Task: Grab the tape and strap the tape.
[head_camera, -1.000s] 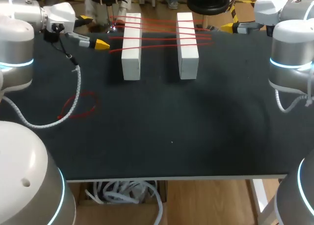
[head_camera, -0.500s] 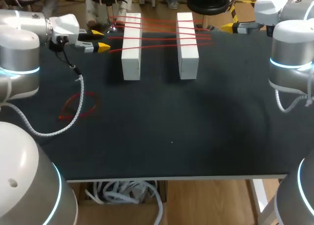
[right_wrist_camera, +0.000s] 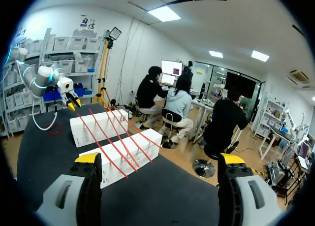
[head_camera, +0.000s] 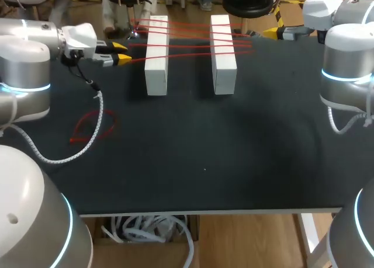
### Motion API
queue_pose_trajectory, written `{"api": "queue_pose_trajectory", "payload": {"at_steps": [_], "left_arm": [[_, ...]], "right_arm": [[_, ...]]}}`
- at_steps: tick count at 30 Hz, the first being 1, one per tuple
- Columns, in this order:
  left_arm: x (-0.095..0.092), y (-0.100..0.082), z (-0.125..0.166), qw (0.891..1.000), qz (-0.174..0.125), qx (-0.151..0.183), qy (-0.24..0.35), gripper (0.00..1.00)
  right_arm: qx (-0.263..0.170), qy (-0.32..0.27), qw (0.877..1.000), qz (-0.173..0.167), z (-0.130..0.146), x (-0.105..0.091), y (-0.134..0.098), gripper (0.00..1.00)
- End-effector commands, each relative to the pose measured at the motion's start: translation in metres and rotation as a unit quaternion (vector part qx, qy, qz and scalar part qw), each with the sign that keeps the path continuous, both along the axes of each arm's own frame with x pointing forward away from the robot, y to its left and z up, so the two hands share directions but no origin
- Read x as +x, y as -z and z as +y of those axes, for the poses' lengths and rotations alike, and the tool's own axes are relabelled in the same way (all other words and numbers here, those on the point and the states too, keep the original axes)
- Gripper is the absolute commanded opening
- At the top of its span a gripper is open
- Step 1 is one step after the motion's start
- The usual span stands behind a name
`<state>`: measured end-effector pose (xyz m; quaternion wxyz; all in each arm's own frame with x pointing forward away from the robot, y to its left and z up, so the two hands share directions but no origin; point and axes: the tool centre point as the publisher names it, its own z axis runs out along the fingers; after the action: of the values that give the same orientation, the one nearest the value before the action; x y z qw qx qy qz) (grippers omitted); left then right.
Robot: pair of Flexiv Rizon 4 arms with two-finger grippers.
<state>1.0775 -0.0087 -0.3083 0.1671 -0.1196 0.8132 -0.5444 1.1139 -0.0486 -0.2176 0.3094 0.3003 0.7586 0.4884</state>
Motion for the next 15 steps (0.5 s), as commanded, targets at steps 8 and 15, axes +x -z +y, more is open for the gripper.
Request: {"api": "queue_pose_trajectory", "payload": {"at_steps": [8,15], "left_arm": [[0.005,0.017,-0.006,1.000,-0.007,-0.011,0.007,0.14],[0.005,0.021,-0.008,1.000,-0.014,-0.015,0.010,0.15]], "right_arm": [[0.000,-0.001,1.000,0.001,-0.001,0.000,0.000,1.00],[0.000,-0.001,1.000,0.001,-0.001,0.000,0.000,1.00]]}}
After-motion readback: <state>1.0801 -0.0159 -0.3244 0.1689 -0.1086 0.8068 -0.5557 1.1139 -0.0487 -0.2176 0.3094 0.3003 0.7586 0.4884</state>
